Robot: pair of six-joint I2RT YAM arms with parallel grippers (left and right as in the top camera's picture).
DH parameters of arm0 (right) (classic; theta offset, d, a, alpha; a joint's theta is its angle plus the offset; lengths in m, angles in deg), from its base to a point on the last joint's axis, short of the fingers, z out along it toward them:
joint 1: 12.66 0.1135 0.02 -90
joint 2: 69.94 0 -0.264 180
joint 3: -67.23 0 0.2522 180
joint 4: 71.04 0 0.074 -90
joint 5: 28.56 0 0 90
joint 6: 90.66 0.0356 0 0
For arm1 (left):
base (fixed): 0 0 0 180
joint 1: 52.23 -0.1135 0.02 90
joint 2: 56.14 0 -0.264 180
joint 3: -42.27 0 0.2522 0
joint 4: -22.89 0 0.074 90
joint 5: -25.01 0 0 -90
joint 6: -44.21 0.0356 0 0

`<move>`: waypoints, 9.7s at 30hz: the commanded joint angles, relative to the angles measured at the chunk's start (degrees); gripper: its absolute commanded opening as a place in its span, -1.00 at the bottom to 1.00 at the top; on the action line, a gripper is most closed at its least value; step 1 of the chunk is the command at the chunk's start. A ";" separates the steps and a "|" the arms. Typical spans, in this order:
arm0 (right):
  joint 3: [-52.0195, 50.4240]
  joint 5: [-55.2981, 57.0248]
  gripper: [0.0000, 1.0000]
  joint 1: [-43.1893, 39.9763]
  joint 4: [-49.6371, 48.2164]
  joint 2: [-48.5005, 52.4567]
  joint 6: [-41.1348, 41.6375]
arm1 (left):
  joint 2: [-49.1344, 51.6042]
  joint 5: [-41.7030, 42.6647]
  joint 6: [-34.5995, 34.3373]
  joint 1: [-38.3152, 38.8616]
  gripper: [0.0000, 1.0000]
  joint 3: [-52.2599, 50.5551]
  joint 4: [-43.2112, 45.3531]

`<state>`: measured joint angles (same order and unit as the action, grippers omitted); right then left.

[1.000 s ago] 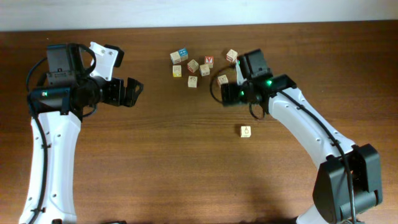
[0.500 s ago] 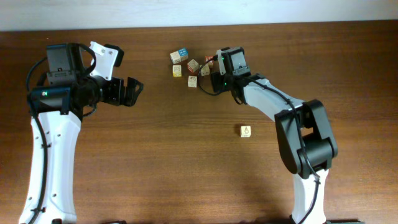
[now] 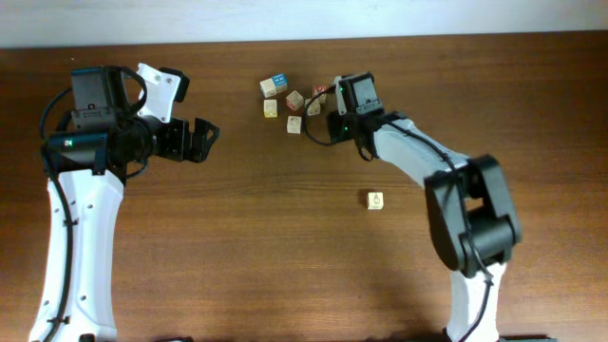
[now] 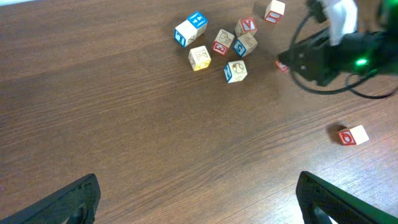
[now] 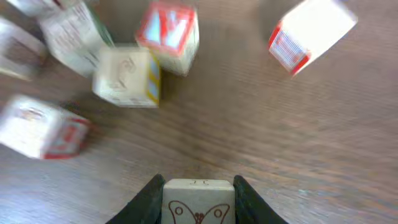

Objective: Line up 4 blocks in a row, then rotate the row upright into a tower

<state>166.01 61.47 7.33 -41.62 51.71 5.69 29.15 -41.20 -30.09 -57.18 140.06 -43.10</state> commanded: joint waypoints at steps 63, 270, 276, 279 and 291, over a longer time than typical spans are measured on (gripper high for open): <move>17.79 0.70 0.04 4.35 -2.19 15.69 8.26 | 0.22 0.44 1.09 -0.09 0.98 0.81 0.00; -8.22 -14.21 0.18 14.05 47.47 -17.25 21.22 | 1.66 0.87 1.07 -0.02 0.89 0.39 -3.91; -15.21 -14.14 -0.06 14.12 42.34 -17.03 22.93 | 11.06 0.85 0.17 2.38 0.11 0.39 -7.39; -15.34 -8.44 -0.50 14.08 42.40 -17.03 24.35 | 11.13 0.90 -0.02 2.62 0.11 0.39 -5.51; -15.17 -9.05 -0.78 9.07 35.87 -14.23 20.81 | 11.13 0.92 -0.02 2.62 0.48 0.39 -2.93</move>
<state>150.93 53.78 17.12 -5.40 37.11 27.64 40.26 -41.15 -30.18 -54.75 140.23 -46.48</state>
